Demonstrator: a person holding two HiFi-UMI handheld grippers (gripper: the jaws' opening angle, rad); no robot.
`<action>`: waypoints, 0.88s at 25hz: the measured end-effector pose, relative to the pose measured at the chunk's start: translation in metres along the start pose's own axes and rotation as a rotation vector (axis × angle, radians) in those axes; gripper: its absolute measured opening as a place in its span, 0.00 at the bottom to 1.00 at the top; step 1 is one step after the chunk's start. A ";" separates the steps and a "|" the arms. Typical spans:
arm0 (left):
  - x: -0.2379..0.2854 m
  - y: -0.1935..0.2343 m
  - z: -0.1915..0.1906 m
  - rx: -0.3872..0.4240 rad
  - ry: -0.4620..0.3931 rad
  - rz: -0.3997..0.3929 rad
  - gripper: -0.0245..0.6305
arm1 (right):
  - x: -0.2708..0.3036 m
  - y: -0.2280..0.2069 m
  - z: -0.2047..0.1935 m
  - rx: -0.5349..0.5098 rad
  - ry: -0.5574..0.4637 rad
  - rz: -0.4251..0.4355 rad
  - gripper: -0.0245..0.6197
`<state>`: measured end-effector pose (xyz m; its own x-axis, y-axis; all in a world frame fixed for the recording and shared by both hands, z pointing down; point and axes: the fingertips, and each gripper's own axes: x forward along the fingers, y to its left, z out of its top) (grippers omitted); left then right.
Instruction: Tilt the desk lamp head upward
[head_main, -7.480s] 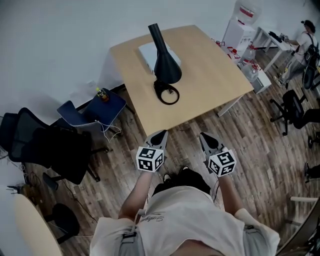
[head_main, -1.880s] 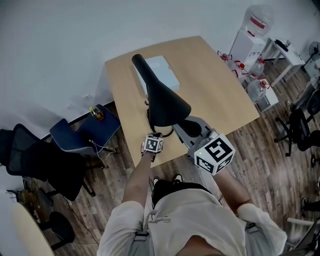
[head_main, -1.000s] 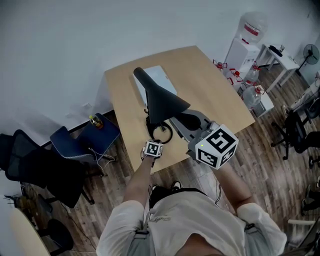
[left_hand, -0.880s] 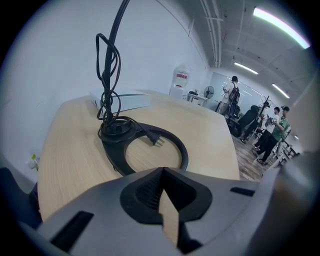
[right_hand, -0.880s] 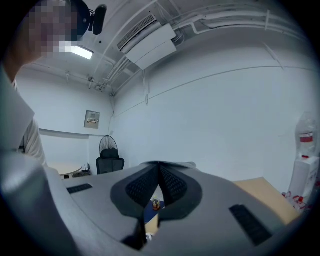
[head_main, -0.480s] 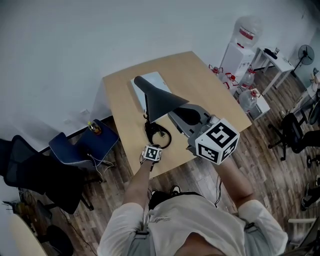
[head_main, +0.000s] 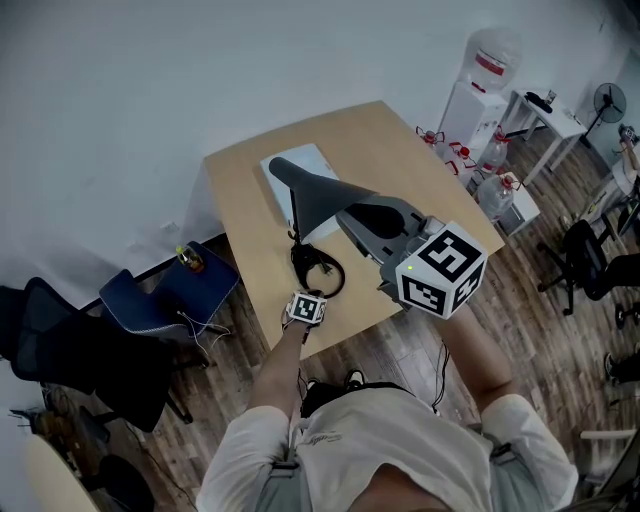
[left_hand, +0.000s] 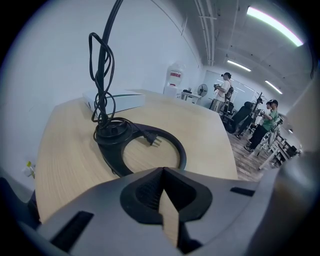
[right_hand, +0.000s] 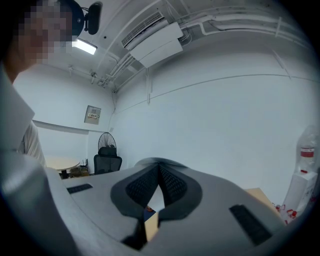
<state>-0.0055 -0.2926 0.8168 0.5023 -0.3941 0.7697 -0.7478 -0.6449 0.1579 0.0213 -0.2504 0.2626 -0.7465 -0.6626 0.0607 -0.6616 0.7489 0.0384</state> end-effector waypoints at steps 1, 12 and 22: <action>0.000 0.000 0.000 0.001 0.001 -0.001 0.06 | 0.000 -0.001 0.003 0.000 -0.001 0.000 0.03; 0.001 -0.001 0.001 -0.007 0.002 -0.013 0.06 | 0.009 -0.009 0.016 -0.022 0.008 0.013 0.03; 0.001 -0.001 0.001 -0.044 0.004 -0.023 0.06 | 0.009 -0.008 0.012 -0.011 0.004 0.028 0.03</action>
<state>-0.0037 -0.2934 0.8170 0.5176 -0.3770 0.7681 -0.7545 -0.6244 0.2021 0.0192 -0.2621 0.2509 -0.7646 -0.6412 0.0658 -0.6395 0.7674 0.0472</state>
